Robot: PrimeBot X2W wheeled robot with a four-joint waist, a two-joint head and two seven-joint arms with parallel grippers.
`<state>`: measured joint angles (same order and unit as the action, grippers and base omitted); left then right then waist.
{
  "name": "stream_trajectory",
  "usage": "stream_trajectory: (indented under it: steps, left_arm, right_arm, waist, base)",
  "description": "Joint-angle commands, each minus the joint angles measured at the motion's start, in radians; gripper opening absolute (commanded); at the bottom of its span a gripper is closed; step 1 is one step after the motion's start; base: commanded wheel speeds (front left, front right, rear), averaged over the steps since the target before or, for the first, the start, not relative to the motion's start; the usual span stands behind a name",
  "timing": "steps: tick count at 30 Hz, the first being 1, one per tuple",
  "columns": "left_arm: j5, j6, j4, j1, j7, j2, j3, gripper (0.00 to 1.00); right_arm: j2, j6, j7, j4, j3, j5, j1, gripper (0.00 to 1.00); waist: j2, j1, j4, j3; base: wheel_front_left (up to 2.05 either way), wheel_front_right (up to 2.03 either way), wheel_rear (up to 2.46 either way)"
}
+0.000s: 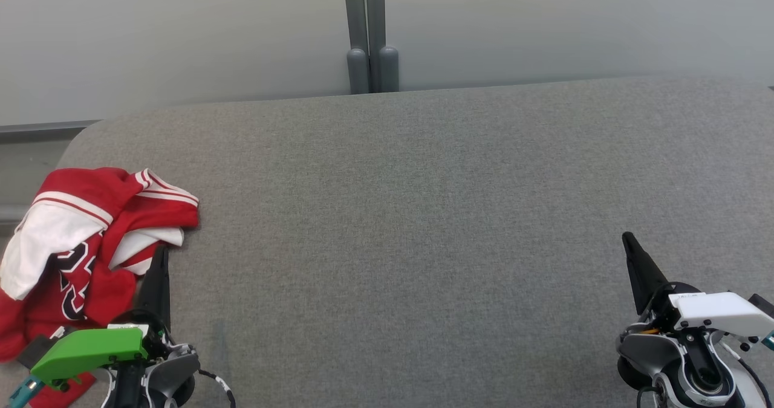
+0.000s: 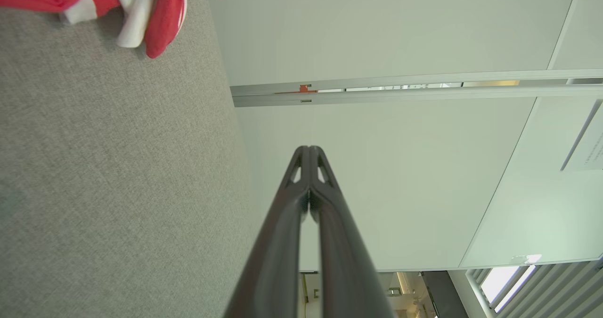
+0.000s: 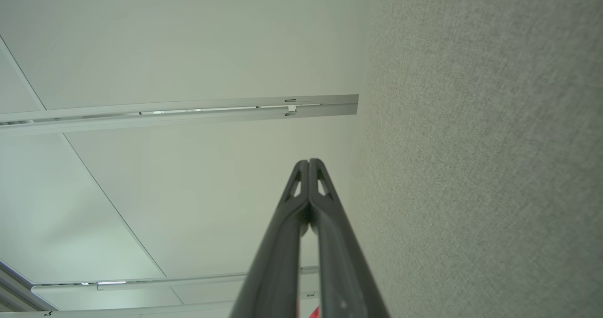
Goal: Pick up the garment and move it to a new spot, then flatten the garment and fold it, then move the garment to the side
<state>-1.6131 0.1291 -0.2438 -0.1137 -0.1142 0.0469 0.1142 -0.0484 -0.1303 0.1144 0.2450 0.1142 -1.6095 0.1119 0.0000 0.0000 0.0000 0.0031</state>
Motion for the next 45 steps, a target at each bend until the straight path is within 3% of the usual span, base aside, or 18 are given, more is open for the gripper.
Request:
stream_trajectory:
  steps: [1,45]
  left_arm:
    - [0.001,0.005,0.002,0.014,-0.002,0.008,0.002,0.00]
    - [0.001,0.005,0.002,0.014,-0.002,0.008,0.002,0.00]
  right_arm:
    - [-0.004,-0.001,0.002,-0.004,0.001,-0.007,-0.010,0.00]
    - [-0.004,-0.001,0.002,-0.004,0.001,-0.007,-0.011,0.00]
  waist:
    - [0.0000,0.0000,0.000,0.000]
    - [0.0000,0.0000,0.000,0.000]
  base:
    - [0.00,0.00,0.00]
    - [0.00,0.00,0.00]
